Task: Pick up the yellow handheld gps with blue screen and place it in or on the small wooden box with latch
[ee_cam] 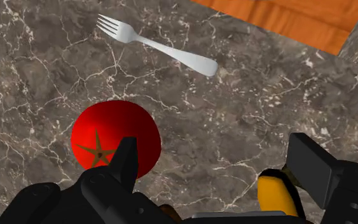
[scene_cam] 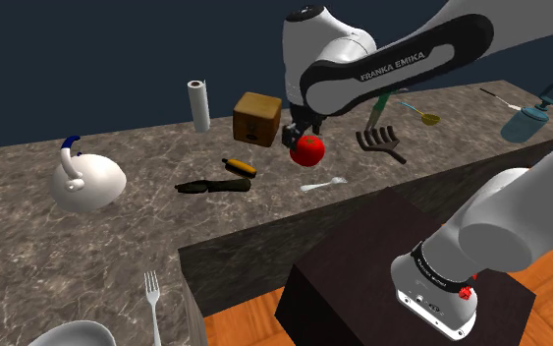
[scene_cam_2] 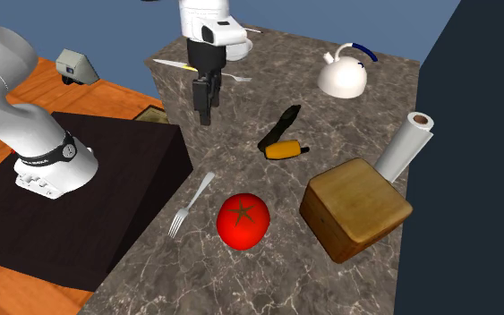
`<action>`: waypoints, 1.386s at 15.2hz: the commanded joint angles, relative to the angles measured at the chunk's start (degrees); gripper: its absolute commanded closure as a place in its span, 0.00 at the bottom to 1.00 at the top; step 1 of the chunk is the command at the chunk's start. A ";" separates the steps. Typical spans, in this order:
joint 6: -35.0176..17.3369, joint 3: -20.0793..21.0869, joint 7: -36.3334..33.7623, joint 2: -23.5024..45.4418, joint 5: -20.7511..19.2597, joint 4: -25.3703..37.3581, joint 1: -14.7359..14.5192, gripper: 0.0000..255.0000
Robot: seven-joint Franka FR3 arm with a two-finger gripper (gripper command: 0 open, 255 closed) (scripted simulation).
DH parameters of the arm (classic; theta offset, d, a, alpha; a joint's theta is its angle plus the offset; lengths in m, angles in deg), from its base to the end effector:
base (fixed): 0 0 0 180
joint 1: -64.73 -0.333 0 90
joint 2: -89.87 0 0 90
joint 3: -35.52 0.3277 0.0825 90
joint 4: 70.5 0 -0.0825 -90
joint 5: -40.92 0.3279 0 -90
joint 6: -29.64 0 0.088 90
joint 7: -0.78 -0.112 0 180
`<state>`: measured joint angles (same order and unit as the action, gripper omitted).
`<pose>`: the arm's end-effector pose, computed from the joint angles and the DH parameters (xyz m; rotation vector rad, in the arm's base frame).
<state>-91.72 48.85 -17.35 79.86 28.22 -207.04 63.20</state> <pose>0.4039 0.0980 0.4211 2.8981 0.0906 -0.0436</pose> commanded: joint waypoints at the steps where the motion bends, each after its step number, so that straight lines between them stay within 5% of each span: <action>1: -2.39 1.02 -2.19 4.59 -2.11 2.19 -0.14 0.00; 14: -9.60 0.79 -14.20 33.73 -18.60 22.26 -5.32 0.00; 21: -9.99 -1.30 -16.26 46.28 -23.32 34.31 -9.23 0.00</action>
<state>-101.71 47.76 -33.58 124.93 5.22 -174.00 54.25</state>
